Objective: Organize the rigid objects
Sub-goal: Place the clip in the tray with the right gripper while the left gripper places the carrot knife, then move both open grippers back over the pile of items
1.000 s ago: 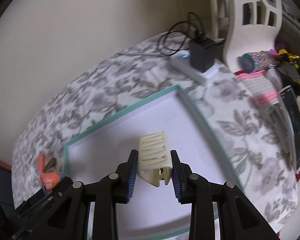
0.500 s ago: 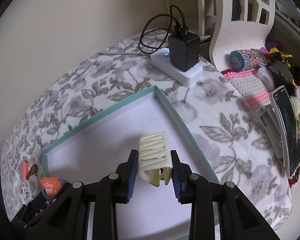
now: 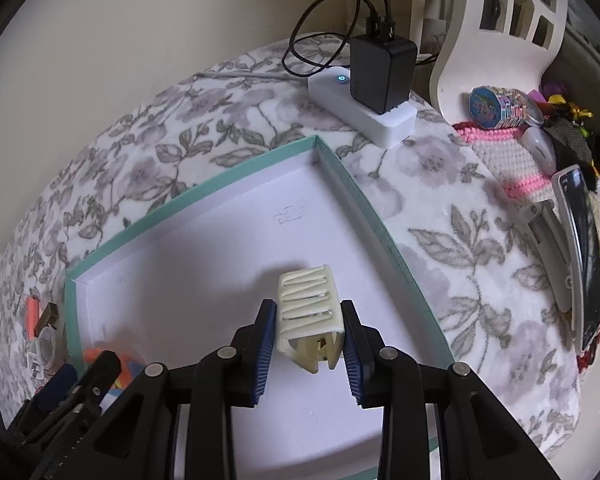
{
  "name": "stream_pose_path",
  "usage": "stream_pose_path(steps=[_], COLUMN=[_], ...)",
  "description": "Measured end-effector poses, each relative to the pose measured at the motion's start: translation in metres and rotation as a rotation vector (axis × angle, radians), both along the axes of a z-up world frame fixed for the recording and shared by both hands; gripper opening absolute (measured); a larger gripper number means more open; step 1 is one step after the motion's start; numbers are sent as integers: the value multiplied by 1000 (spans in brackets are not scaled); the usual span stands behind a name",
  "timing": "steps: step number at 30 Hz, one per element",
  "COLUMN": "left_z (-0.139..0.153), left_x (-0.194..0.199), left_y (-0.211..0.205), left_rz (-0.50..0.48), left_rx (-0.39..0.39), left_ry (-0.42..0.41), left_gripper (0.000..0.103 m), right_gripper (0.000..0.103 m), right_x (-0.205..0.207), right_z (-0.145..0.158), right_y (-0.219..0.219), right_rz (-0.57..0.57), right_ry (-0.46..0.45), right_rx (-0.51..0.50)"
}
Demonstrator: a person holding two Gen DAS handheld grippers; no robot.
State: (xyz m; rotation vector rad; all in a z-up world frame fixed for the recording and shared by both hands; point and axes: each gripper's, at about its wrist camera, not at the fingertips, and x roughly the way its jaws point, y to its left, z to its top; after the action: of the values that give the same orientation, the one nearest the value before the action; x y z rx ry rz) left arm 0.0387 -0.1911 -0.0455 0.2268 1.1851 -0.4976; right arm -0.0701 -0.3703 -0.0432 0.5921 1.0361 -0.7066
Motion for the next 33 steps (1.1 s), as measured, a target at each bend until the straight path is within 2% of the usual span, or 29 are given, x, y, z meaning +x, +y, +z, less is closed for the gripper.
stream_pose_path(steps=[3, 5, 9, 12, 19, 21, 22, 23, 29, 33], left_z=[4, 7, 16, 20, 25, 25, 26, 26, 29, 34], left_x=[1, 2, 5, 7, 12, 13, 14, 15, 21, 23], left_y=[2, 4, 10, 15, 26, 29, 31, 33, 49, 57], left_rz=[10, 21, 47, 63, 113, 127, 137, 147, 207, 236], left_rx=[-3, -13, -19, -11, -10, -9, -10, -14, -36, -38], left_ry=[-6, -8, -30, -48, -76, -90, -96, -98, -121, -151], left_gripper=[79, 79, 79, 79, 80, 83, 99, 103, 103, 103], right_gripper=[35, 39, 61, 69, 102, 103, 103, 103, 103, 103], right_x=[0, 0, 0, 2, 8, 9, 9, 10, 15, 18], right_z=[5, 11, 20, 22, 21, 24, 26, 27, 37, 43], right_y=[0, 1, 3, 4, 12, 14, 16, 17, 26, 32], right_rz=[0, 2, 10, 21, 72, 82, 90, 96, 135, 165], right_ry=[-11, -18, -42, -48, -55, -63, -69, -74, -109, -161], right_rx=[-6, -21, -43, -47, -63, -82, -93, -98, -140, -131])
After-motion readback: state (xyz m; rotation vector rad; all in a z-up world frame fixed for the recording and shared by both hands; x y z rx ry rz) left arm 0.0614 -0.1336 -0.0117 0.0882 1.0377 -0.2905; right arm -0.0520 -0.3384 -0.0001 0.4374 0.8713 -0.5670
